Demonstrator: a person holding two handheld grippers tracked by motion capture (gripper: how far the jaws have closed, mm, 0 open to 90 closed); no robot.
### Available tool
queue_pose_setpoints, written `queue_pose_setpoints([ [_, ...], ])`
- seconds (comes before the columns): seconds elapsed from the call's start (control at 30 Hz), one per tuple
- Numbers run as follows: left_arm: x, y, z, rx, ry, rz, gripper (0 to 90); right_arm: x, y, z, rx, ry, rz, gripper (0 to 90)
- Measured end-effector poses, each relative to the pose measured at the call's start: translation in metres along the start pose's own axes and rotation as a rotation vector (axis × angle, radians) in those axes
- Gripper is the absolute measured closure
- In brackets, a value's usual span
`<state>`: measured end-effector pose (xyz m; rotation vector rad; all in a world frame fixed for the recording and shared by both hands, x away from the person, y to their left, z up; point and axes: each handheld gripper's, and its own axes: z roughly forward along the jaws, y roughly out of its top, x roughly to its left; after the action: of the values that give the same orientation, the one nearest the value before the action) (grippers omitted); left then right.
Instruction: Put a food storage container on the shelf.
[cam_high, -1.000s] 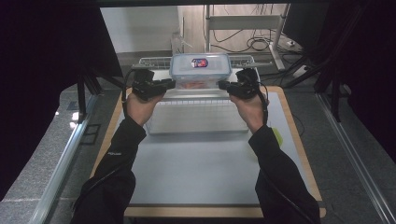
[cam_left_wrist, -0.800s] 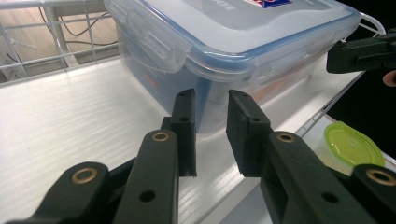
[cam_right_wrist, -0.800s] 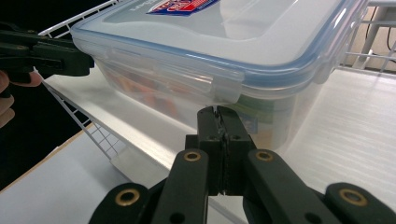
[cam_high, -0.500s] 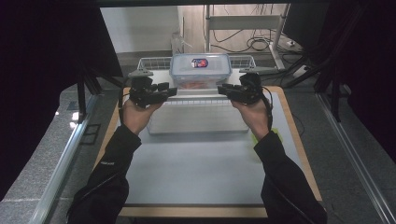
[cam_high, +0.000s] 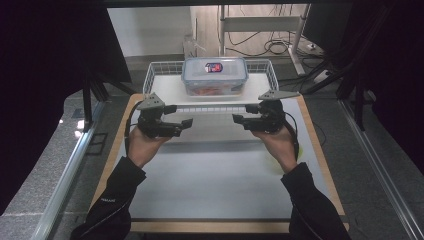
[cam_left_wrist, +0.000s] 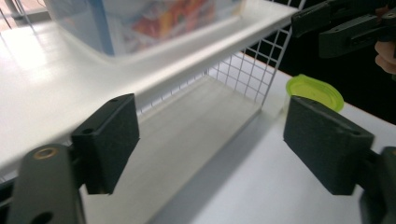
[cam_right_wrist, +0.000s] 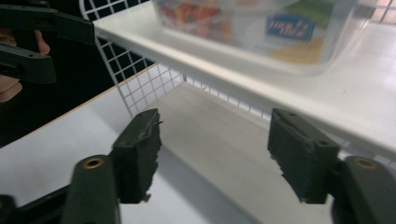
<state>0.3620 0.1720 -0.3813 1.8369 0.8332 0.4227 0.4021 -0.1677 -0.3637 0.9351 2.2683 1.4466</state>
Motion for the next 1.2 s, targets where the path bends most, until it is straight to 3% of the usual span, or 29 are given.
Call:
queue_pose_setpoints([
  [0.13, -0.006, -0.011, -0.002, 0.017, 0.010, 0.007, 11.4, 0.004, -0.010, -0.003, 0.005, -0.001, -0.016, 27.3],
  [0.27, -0.012, -0.026, -0.005, 0.026, -0.012, -0.003, 7.2, 0.007, -0.026, -0.006, 0.008, 0.003, -0.032, 19.3],
  [0.47, -0.027, -0.054, -0.004, 0.047, -0.030, 0.029, 4.1, 0.011, -0.048, -0.005, 0.042, 0.018, -0.039, 10.3],
  [0.6, -0.032, -0.066, -0.003, 0.059, -0.023, 0.052, 2.4, 0.014, -0.058, -0.005, 0.071, 0.002, -0.074, 5.3],
  [0.87, -0.039, -0.082, -0.006, 0.102, -0.002, 0.103, 0.6, 0.014, -0.076, -0.008, 0.106, 0.019, -0.072, 2.7],
  [0.97, -0.045, -0.097, -0.009, 0.115, -0.005, 0.138, 0.6, 0.018, -0.088, -0.010, 0.140, 0.034, -0.081, 3.1],
  [1.2, -0.053, -0.124, -0.011, 0.124, -0.028, 0.171, 1.9, 0.029, -0.107, -0.012, 0.163, 0.036, -0.096, 3.9],
])
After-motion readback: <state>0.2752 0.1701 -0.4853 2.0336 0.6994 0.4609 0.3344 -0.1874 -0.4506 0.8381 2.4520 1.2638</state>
